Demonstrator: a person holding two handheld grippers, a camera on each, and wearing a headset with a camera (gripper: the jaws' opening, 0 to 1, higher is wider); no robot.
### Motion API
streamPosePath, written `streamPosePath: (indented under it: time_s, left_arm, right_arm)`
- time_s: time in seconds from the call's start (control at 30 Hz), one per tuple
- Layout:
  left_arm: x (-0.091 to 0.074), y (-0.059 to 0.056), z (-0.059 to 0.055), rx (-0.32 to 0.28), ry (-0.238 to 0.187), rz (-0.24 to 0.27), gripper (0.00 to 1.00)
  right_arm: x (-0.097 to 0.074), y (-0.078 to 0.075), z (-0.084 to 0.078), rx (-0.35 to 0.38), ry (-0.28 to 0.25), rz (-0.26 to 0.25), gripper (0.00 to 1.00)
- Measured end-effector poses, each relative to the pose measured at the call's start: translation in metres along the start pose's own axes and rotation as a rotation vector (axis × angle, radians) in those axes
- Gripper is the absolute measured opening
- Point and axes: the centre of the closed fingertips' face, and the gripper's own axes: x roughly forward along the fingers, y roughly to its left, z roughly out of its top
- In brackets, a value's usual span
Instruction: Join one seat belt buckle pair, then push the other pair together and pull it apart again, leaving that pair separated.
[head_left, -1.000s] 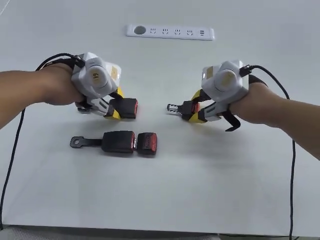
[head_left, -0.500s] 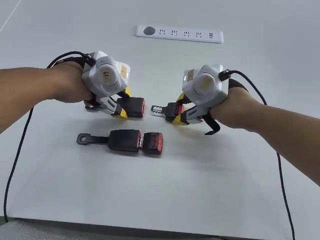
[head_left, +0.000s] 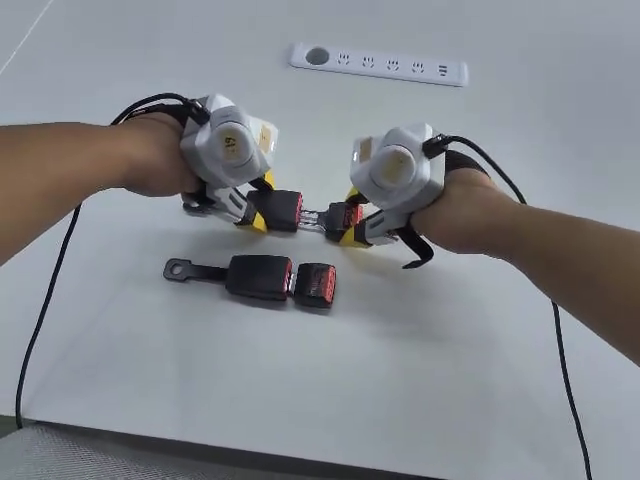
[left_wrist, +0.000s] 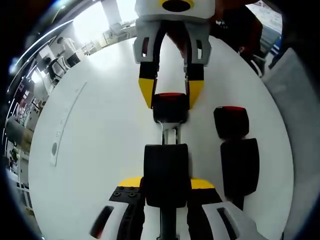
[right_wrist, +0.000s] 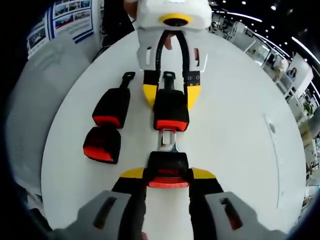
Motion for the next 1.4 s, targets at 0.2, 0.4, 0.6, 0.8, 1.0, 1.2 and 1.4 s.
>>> streamPosePath:
  time_s: [0.2, 0.4, 0.6, 0.8, 1.0, 1.2, 1.4]
  left_arm:
    - [-0.001, -0.001, 0.001, 0.001, 0.005, -0.001, 0.32]
    - [-0.002, -0.002, 0.003, 0.013, 0.000, -0.003, 0.32]
    - [-0.002, -0.003, 0.004, 0.021, -0.017, -0.004, 0.32]
    - [-0.003, -0.003, 0.004, 0.019, -0.038, 0.003, 0.31]
    - [-0.004, -0.003, 0.005, 0.009, -0.041, 0.007, 0.31]
    - [-0.004, -0.003, 0.005, -0.006, -0.049, 0.009, 0.31]
    - [-0.004, -0.002, 0.005, -0.005, -0.052, 0.010, 0.31]
  right_arm:
    - [0.001, -0.001, 0.007, 0.004, -0.028, -0.012, 0.32]
    - [0.004, -0.002, 0.011, 0.034, -0.069, -0.009, 0.31]
    - [0.003, -0.003, 0.011, 0.051, -0.116, 0.006, 0.30]
    - [0.004, -0.003, 0.013, 0.057, -0.117, 0.012, 0.29]
    - [0.006, -0.005, 0.016, 0.062, -0.121, 0.004, 0.29]
    - [0.013, -0.008, 0.026, 0.058, -0.132, 0.008, 0.28]
    - [0.012, -0.008, 0.026, 0.073, -0.136, 0.008, 0.28]
